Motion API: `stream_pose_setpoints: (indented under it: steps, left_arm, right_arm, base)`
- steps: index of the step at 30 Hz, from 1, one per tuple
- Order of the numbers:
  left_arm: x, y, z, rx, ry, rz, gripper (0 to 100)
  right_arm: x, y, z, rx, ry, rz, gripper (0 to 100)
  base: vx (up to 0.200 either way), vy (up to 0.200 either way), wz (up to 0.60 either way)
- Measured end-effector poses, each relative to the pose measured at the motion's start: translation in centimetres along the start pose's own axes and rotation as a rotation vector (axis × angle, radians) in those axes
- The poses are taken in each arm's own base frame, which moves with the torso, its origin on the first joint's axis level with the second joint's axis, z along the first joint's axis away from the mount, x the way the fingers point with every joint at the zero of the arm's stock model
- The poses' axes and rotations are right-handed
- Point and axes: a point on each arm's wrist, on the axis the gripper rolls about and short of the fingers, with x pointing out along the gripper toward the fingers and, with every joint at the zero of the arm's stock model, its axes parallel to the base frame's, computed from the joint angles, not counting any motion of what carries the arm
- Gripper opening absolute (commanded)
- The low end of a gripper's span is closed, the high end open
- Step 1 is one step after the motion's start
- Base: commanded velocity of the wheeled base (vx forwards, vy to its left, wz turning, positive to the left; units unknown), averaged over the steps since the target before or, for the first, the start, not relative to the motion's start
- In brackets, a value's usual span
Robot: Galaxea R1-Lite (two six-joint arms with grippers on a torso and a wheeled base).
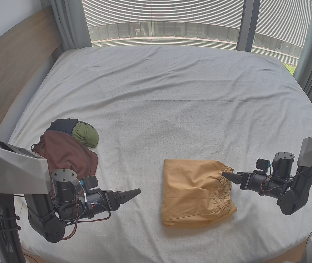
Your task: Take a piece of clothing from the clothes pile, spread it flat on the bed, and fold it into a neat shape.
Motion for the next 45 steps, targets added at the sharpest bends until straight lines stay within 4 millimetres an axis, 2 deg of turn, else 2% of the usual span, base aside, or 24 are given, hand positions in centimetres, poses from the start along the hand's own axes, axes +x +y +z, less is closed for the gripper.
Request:
stream_pose_setpoints:
  steps: [5,10,16,27,28,45]
  left_arm:
    - [0.1,0.1,-0.1,-0.002,0.004,0.002,100]
    - [0.1,0.2,-0.2,-0.004,0.006,0.005,100]
    - [0.1,0.2,-0.2,-0.005,0.007,0.005,100]
    - [0.1,0.2,-0.2,-0.005,0.007,0.006,100]
    - [0.1,0.2,-0.2,-0.005,0.007,0.006,100]
    - [0.1,0.2,-0.2,-0.005,0.009,0.004,100]
  right_arm:
    - [-1.4,0.6,-1.0,-0.065,0.061,-0.009,100]
    - [-1.5,1.6,-1.6,-0.081,0.088,0.02,100]
    - [-0.6,1.9,-2.3,-0.098,0.083,0.052,100]
    - [1.5,0.9,-4.0,-0.09,0.1,0.064,100]
    - [1.7,0.9,-4.0,-0.09,0.1,0.066,0]
    - [2.1,0.6,-4.0,-0.087,0.102,0.096,0]
  base:
    - [0.0,0.0,0.0]
    - [0.0,0.0,0.0]
    - [0.0,0.0,0.0]
    - [0.0,0.0,0.0]
    - [0.0,0.0,0.0]
    - [0.0,0.0,0.0]
